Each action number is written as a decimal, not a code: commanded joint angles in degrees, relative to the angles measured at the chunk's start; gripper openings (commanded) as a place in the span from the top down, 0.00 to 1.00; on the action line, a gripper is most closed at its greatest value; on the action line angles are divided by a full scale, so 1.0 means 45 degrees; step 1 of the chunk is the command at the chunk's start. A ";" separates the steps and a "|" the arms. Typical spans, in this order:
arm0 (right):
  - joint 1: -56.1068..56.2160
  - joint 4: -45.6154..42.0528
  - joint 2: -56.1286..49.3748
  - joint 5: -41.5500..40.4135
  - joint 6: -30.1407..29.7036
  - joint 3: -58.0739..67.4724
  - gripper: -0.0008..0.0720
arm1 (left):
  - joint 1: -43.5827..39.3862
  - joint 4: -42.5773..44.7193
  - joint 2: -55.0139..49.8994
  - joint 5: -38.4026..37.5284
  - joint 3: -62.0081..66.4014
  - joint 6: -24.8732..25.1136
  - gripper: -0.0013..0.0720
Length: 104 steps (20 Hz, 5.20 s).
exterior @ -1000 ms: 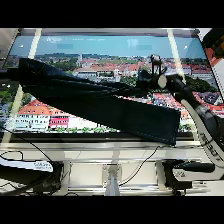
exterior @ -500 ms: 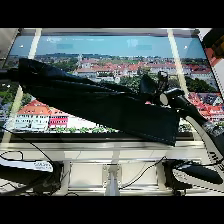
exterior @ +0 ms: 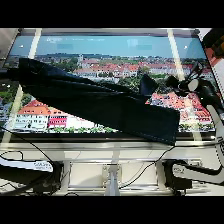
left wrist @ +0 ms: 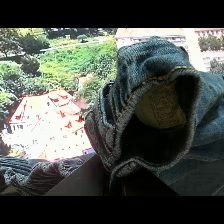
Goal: Fold the clothes and pants, and hang the long-sleeved shirts on hangers.
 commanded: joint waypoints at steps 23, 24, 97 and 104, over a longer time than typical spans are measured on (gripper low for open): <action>-0.1117 0.8150 -0.5547 0.1535 -0.7635 0.2924 0.96 | 0.0000 0.0044 0.0005 0.0010 0.0000 -0.0029 0.91; -0.1122 0.8043 -0.5450 0.1685 -0.8179 0.3055 0.96 | 0.0024 0.0345 0.0029 0.0121 0.0005 -0.0491 0.91; -0.1127 0.1195 0.0835 -0.0398 -0.3512 -0.0291 0.15 | -0.3021 0.5056 -0.1977 1.4673 -0.1962 -0.7509 0.75; -0.1127 0.1185 0.0840 -0.0369 -0.3521 -0.0291 0.15 | -0.3055 0.5076 -0.1613 1.4343 -0.1957 -0.7519 0.02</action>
